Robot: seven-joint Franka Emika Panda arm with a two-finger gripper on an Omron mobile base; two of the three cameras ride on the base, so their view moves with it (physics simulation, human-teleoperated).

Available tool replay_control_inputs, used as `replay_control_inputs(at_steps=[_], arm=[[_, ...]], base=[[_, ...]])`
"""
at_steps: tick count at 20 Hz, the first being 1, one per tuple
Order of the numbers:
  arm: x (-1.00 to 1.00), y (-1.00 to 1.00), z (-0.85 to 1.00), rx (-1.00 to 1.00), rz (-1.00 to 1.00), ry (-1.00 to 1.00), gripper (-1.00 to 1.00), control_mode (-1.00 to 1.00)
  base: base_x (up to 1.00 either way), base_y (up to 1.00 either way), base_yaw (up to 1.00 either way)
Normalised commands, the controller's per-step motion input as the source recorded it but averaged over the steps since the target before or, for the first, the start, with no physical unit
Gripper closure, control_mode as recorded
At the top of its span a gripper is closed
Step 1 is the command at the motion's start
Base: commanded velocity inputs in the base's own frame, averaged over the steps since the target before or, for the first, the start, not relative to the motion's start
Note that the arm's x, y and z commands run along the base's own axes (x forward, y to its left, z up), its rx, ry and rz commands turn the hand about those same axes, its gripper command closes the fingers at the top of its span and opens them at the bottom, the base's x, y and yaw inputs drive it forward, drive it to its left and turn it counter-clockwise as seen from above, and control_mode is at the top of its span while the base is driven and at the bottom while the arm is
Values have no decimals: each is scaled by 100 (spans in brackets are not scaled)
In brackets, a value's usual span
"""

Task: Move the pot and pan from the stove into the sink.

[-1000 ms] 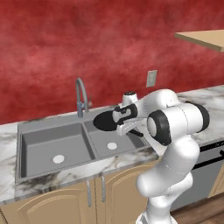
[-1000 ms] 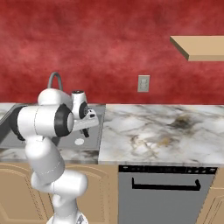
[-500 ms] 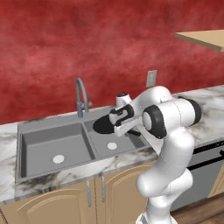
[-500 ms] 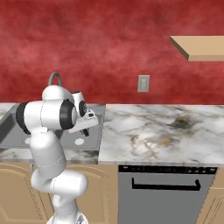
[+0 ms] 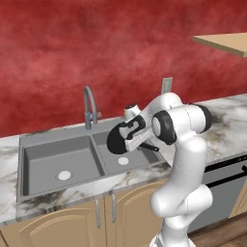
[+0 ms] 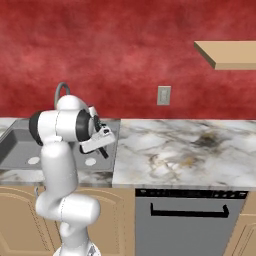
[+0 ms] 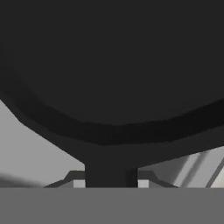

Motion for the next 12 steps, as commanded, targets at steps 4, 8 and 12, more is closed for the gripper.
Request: replay_control_inputs(at_steps=[4, 8, 12], arm=[[49, 4, -49, -1, 0, 12, 100, -100], [37, 12, -38, -4, 0, 10, 100, -100], [3, 4, -1, -1, 0, 2, 100, -100]], base=[[0, 0, 0], [0, 0, 0], [0, 0, 0]])
